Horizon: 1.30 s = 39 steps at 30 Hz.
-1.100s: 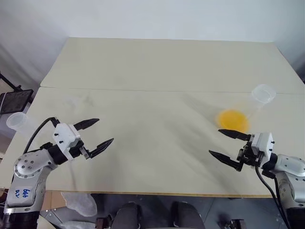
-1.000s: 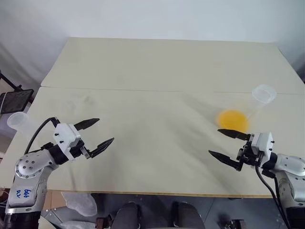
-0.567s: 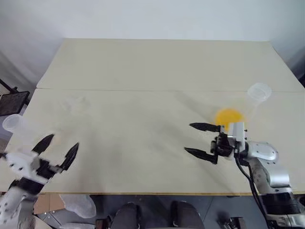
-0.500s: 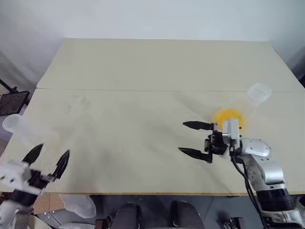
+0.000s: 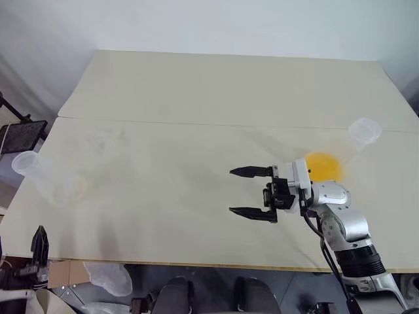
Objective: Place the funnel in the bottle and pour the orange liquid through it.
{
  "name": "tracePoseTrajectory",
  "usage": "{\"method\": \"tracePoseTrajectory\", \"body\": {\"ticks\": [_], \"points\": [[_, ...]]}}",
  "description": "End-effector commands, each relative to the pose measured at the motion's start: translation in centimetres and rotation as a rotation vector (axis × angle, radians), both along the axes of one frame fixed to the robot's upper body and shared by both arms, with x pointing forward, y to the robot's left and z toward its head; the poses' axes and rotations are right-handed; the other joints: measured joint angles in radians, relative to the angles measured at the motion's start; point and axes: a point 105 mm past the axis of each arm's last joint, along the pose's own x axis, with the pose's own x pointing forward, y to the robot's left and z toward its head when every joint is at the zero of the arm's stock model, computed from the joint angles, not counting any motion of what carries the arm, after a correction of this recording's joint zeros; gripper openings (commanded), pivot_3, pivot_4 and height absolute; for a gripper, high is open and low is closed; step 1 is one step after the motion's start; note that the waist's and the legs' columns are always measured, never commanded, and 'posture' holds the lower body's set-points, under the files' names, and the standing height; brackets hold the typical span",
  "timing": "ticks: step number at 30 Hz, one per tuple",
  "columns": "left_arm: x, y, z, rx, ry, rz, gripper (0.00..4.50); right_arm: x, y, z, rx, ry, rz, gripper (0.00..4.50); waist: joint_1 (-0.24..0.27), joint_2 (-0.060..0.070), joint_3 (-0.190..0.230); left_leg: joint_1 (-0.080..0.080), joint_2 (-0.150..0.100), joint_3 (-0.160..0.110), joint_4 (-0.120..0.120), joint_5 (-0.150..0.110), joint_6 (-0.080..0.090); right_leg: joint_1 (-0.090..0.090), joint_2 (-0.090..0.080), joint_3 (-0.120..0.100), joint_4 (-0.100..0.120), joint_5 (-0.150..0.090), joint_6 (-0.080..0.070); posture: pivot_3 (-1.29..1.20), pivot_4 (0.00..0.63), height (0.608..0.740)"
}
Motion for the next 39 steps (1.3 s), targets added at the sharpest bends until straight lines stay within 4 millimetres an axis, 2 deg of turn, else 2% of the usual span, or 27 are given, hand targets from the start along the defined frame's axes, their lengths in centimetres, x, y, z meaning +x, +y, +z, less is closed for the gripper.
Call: {"method": "tracePoseTrajectory", "body": {"ticks": [1, 9, 14, 22, 26, 29, 30, 32, 34, 36, 39], "points": [[2.7, -0.4, 3.9, 0.03, -0.078, -0.048, 4.49, -0.1, 0.3, 0.7, 0.016, -0.041, 0.007, 4.5, 0.002, 0.0, 0.0, 0.0, 0.0, 0.0, 0.0, 0.0, 0.0, 0.0, 0.0, 0.0, 0.0, 0.0, 0.0, 0.0, 0.15, 0.74], [7.6, 0.7, 6.1, 0.023, -0.035, -0.097, 4.49, -0.2, 0.7, 0.6, 0.032, -0.044, 0.001, 4.5, -0.019, -0.001, -0.001, 0.0, -0.002, -0.001, 0.0, 0.0, -0.001, 0.0, 0.001, -0.001, 0.002, 0.0, 0.0, 0.0, 0.15, 0.74], [9.0, 1.5, 5.9, 0.0, 0.005, -0.085, 4.49, -0.2, 0.8, 0.6, 0.047, -0.051, -0.016, 4.5, -0.021, -0.001, -0.001, 0.0, -0.002, 0.0, 0.0, 0.001, -0.002, -0.001, 0.002, 0.0, 0.003, 0.0, 0.0, 0.0, 0.15, 0.74], [9.5, 1.5, 6.0, -0.003, 0.002, -0.096, 4.49, -0.1, 0.7, 0.5, 0.056, -0.054, -0.045, 4.5, -0.019, -0.001, -0.001, 0.0, -0.002, 0.0, 0.0, 0.001, -0.003, -0.002, 0.002, 0.0, 0.003, 0.0, 0.0, 0.0, 0.15, 0.74], [9.8, 1.7, 6.1, 0.002, 0.006, -0.099, 3.57, -0.1, 0.8, 0.3, 0.058, -0.053, -0.05, 4.5, -0.019, -0.001, -0.001, 0.0, -0.002, 0.0, 0.0, 0.001, -0.003, -0.002, 0.002, 0.0, 0.003, 0.0, 0.0, 0.0, 0.15, 0.74], [9.7, 1.8, 5.9, 0.006, 0.016, -0.095, 2.58, -0.1, 0.7, 0.3, 0.058, -0.054, -0.054, 4.5, -0.019, -0.001, -0.001, 0.0, -0.002, 0.0, 0.0, 0.0, -0.003, -0.002, 0.002, 0.0, 0.004, 0.0, 0.0, 0.0, 0.15, 0.74], [9.7, 1.8, 5.8, 0.007, 0.02, -0.095, 2.43, -0.1, 0.7, 0.3, 0.058, -0.055, -0.055, 4.5, -0.019, -0.001, -0.001, 0.0, -0.002, 0.0, 0.0, 0.0, -0.003, -0.002, 0.002, 0.0, 0.004, 0.0, 0.0, 0.0, 0.15, 0.74], [9.7, 1.8, 5.9, 0.011, 0.017, -0.101, 2.41, 0.0, 0.7, 0.3, 0.058, -0.057, -0.062, 4.5, -0.019, -0.001, -0.001, 0.0, -0.002, 0.0, 0.0, 0.0, -0.003, -0.002, 0.002, 0.0, 0.004, 0.0, 0.0, 0.0, 0.15, 0.74], [10.0, 1.2, 6.9, 0.016, -0.03, -0.139, 2.41, 0.0, 0.5, 0.3, 0.057, -0.062, -0.078, 4.5, -0.019, -0.001, -0.001, 0.0, -0.002, 0.0, 0.0, 0.0, -0.003, -0.002, 0.002, 0.0, 0.004, 0.0, 0.0, 0.0, 0.15, 0.74], [10.9, -0.7, 8.7, 0.074, -0.081, -0.239, 2.41, 0.2, -0.1, 0.4, 0.06, -0.07, -0.115, 4.5, -0.014, -0.001, -0.001, 0.0, -0.002, 0.0, 0.0, 0.0, -0.003, -0.002, 0.002, 0.0, 0.004, 0.0, 0.0, 0.0, 0.15, 0.74], [12.8, -5.5, 11.7, 0.159, -0.135, -0.478, 2.41, 0.4, -1.8, 0.6, 0.062, -0.078, -0.198, 4.5, 0.001, -0.002, -0.001, 0.0, -0.003, -0.001, 0.0, 0.0, -0.003, -0.002, 0.001, 0.0, 0.006, 0.0, 0.0, 0.0, 0.15, 0.74]]}}
